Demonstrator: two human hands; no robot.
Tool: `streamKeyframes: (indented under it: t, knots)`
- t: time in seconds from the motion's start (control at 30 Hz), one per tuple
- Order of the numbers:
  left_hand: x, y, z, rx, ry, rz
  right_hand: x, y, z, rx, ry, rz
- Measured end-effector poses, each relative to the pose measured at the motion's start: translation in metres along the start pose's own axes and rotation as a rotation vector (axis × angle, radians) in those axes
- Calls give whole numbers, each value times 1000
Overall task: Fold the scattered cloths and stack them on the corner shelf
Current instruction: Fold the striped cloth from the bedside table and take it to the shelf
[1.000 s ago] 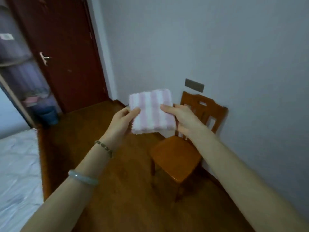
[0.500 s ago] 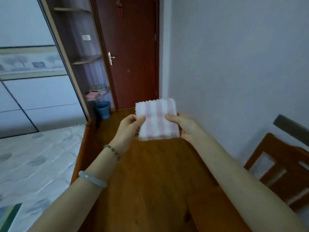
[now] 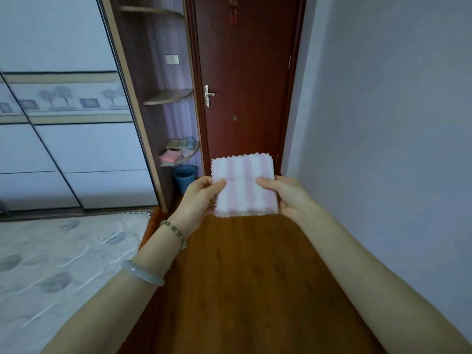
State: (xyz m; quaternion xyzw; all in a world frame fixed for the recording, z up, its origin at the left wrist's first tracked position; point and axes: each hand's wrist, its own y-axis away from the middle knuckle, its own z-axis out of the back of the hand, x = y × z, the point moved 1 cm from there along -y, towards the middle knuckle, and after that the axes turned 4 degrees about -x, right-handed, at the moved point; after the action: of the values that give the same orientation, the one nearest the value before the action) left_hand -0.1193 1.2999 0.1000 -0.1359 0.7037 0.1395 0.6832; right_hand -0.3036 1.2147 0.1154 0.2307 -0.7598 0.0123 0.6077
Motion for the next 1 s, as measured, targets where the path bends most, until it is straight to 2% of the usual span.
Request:
streamKeyframes:
  t: [0.23,0.57,0.73,1.0]
  knots:
    - [-11,-164,23,4,19,14,43,-157,-36,11,-1,-16]
    - [21,-408,42,-32,46,44,75,-409,-64,71,30,-53]
    - [18,-532,39,-99,76,73,109,-546,-75,124,51,-106]
    - [35,-676,58,-234,138,146,132,-703,-109,228,103,-156]
